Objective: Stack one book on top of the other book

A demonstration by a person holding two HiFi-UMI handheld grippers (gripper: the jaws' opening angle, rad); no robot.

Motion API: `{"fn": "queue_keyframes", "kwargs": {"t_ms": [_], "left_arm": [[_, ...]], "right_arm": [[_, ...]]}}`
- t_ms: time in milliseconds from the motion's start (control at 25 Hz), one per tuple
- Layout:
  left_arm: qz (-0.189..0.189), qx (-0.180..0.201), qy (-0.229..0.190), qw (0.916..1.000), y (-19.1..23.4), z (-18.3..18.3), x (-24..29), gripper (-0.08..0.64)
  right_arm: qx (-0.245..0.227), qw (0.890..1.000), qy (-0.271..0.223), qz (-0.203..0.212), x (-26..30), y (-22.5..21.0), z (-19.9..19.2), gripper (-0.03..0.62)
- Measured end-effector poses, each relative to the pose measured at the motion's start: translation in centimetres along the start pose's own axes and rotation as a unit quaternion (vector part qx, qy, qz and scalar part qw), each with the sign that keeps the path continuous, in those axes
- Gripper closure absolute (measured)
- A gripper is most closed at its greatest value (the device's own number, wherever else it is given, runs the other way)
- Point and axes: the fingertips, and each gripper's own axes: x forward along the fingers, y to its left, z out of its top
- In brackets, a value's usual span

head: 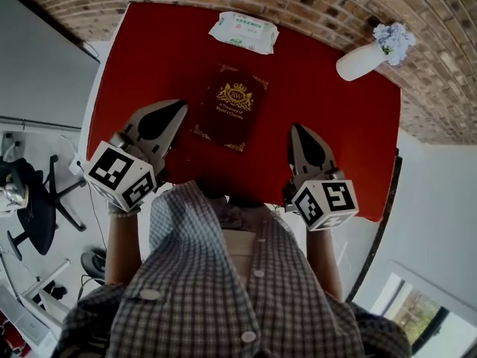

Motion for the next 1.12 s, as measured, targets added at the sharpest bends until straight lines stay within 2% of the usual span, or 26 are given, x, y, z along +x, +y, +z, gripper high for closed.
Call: {"fn": "queue_keyframes", "kwargs": {"t_ms": [240,1120], "left_arm": [[-0.01,-0.02,-0.015,0.9996,-0.2,0.2,0.3,0.552],[-0.028,-0.021,-0.012,0.9993,-0.9,-0.4,1.0,0.552]], "right_arm": [[0.011,1.0,-0.001,-0.002,-0.1,-0.2,0.0,0.584],[0.015,1.0,0.02,-0.004,-0.3,0.0,-1.2,0.584]]}}
